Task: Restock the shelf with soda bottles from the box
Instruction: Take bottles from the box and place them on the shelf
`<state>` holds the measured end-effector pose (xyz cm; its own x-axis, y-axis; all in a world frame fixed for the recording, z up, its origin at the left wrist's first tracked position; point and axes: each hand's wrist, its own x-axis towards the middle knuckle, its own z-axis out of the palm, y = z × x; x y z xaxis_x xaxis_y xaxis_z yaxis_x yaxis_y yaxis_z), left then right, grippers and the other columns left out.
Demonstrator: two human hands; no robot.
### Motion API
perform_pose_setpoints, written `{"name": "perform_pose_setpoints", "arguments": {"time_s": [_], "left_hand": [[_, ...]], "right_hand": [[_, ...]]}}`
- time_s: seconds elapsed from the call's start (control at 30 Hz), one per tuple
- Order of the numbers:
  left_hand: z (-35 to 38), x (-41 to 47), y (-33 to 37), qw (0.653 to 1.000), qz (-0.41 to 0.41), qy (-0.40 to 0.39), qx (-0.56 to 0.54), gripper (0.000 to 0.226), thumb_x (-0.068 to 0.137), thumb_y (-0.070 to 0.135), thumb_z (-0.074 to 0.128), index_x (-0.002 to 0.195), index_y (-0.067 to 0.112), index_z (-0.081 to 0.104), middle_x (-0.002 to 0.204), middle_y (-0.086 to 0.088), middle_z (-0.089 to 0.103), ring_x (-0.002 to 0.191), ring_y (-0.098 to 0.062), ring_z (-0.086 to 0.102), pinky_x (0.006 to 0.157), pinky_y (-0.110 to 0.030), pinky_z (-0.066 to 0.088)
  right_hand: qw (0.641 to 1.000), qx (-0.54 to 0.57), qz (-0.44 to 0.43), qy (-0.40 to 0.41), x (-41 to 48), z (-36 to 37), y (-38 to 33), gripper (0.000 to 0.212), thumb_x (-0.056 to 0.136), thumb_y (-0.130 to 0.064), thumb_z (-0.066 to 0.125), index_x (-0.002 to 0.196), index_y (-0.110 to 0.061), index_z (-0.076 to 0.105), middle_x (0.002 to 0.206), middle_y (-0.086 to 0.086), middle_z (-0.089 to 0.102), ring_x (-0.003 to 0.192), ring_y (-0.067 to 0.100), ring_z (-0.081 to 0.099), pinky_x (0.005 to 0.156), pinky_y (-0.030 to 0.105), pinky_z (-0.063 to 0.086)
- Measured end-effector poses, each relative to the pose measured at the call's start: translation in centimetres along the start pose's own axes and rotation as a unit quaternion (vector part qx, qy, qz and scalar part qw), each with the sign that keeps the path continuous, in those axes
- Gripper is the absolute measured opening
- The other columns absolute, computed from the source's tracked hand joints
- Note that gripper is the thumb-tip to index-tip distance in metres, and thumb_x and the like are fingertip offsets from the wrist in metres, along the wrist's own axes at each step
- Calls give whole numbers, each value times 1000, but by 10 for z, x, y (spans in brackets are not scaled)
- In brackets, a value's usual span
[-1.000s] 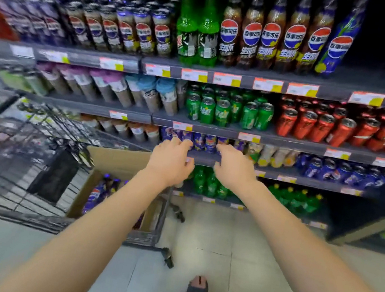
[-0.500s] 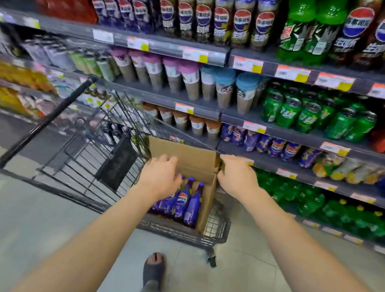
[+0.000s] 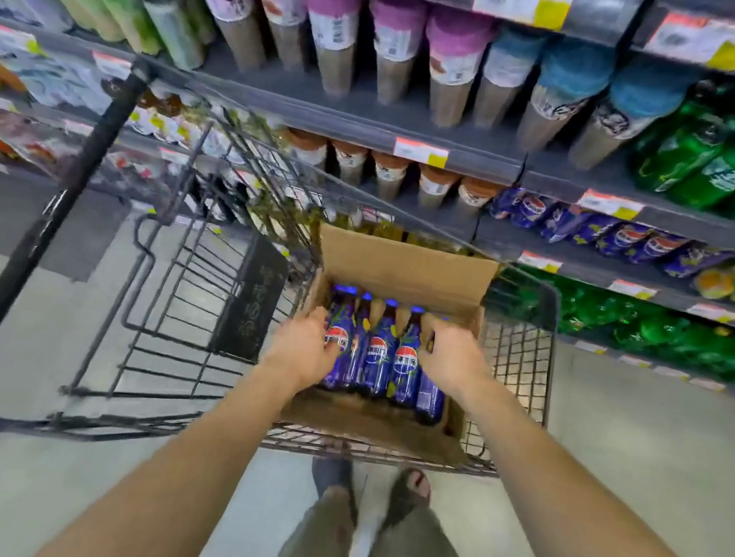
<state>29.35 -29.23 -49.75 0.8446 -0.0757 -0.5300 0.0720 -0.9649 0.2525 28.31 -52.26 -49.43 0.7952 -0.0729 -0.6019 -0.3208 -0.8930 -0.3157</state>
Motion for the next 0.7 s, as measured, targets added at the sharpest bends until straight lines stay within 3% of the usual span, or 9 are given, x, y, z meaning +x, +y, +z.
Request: {"name": "perform_pose_setpoints", "arguments": {"time_s": [0.13,0.27,0.37,0.47,0.6,0.7], "left_hand": [[31,29,-25,997,-38,-45,-40,47,98,41,58,137,18,49,129,-12,63,118,-35,62,97,-45,53],[64,57,-36,994,-57,-69,-62,45,98,40,58,136,19,48,124,-11,65,110,-33,64,93,-44,55],[86,84,-39,991,-74,-82,-79,55,96,41,61,144,22,41,126,-11,64,113,-33,64,96,-46,56],[112,119,-41,989,-98,-96,-54,62,96,47,60,147,21,35,125,-14,63,114,-36,63,96,-48,55],[139,154,-40,989,-126,-75,-22,74,96,59,56,151,19,27,136,-15,56,120,-37,60,92,-50,55],[158,169,-45,986,-144,-80,-29,89,93,64,57,158,18,19,148,-15,48,128,-36,56,97,-50,53]], "right_hand": [[999,26,29,-24,31,26,6,57,98,-32,60,151,-17,45,115,16,71,93,32,70,79,38,58],[994,63,91,-15,70,49,27,49,96,-26,62,143,-16,53,112,14,73,91,32,68,80,36,57],[985,95,142,6,102,68,46,42,95,-25,64,135,-12,60,121,17,71,109,36,66,89,38,52],[977,108,181,-23,138,98,64,41,97,-23,64,131,-2,58,125,22,67,118,40,61,95,40,49],[941,165,285,-77,173,138,91,77,92,-36,72,148,-2,33,145,22,49,132,39,51,103,42,46],[923,218,311,-69,186,161,109,83,85,-32,80,148,-7,32,144,19,52,130,37,53,100,41,47]]}}
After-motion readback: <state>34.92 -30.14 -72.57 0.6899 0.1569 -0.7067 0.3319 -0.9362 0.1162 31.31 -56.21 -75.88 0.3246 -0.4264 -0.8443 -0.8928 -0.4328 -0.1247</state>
